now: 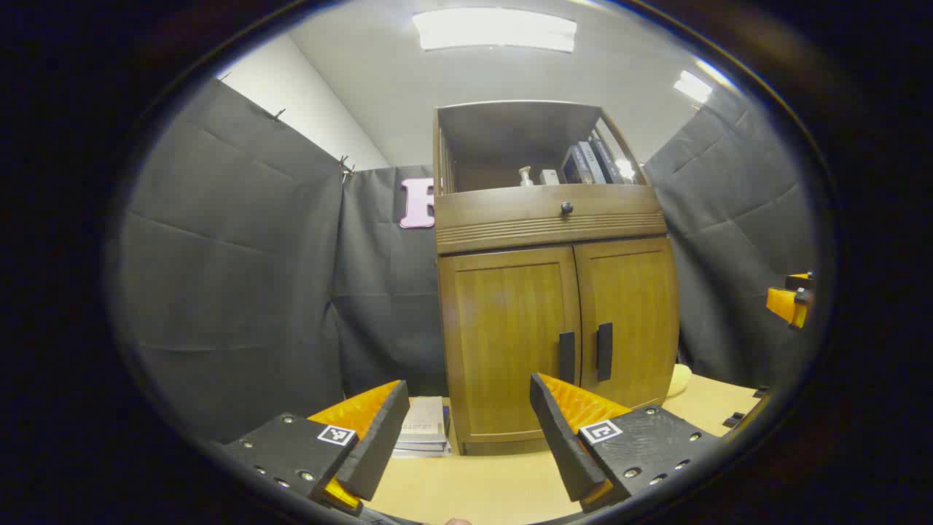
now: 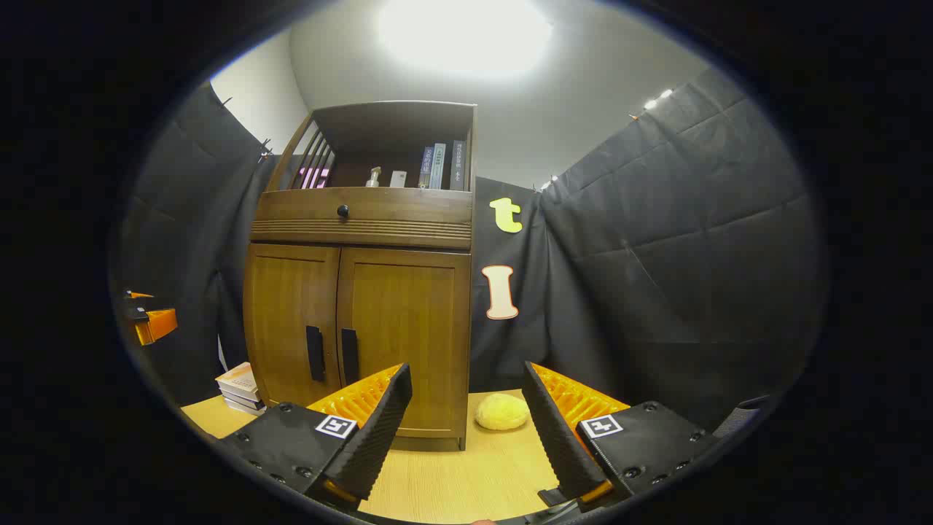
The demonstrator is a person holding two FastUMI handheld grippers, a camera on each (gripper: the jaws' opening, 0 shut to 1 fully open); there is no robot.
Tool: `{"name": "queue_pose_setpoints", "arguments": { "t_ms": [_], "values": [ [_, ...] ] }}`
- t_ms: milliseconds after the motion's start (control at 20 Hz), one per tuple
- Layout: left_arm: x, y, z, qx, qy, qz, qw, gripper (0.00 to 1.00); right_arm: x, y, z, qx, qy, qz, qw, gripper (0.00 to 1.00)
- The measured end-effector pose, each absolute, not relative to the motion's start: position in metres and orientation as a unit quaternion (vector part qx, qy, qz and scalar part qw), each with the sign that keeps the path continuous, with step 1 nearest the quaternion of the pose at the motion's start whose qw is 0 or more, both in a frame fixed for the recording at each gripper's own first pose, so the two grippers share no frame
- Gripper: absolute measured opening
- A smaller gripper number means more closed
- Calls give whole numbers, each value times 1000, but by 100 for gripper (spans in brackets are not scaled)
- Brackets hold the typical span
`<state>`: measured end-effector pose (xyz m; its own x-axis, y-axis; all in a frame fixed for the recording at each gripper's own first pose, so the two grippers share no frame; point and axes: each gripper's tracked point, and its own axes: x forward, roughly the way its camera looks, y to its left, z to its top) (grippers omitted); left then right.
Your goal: Open the right door of the double-door shoe cabinet with the right hand, and open the left door with the left hand.
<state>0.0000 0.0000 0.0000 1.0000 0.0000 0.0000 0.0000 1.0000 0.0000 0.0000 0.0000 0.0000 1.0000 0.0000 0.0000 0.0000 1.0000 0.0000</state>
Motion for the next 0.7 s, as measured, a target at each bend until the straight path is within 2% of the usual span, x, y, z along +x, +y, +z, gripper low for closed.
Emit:
{"name": "queue_pose_setpoints", "arguments": {
  "t_ms": [50, 700],
  "values": [
    [-1, -1, -1, 0, 0, 1, 1000, 97, 0, 1, -1, 0, 1, 1, 1000, 94],
    [-2, 2, -3, 11, 1, 9, 1000, 97, 15, 18, -10, 10, 11, 12, 1000, 96]
  ]
}}
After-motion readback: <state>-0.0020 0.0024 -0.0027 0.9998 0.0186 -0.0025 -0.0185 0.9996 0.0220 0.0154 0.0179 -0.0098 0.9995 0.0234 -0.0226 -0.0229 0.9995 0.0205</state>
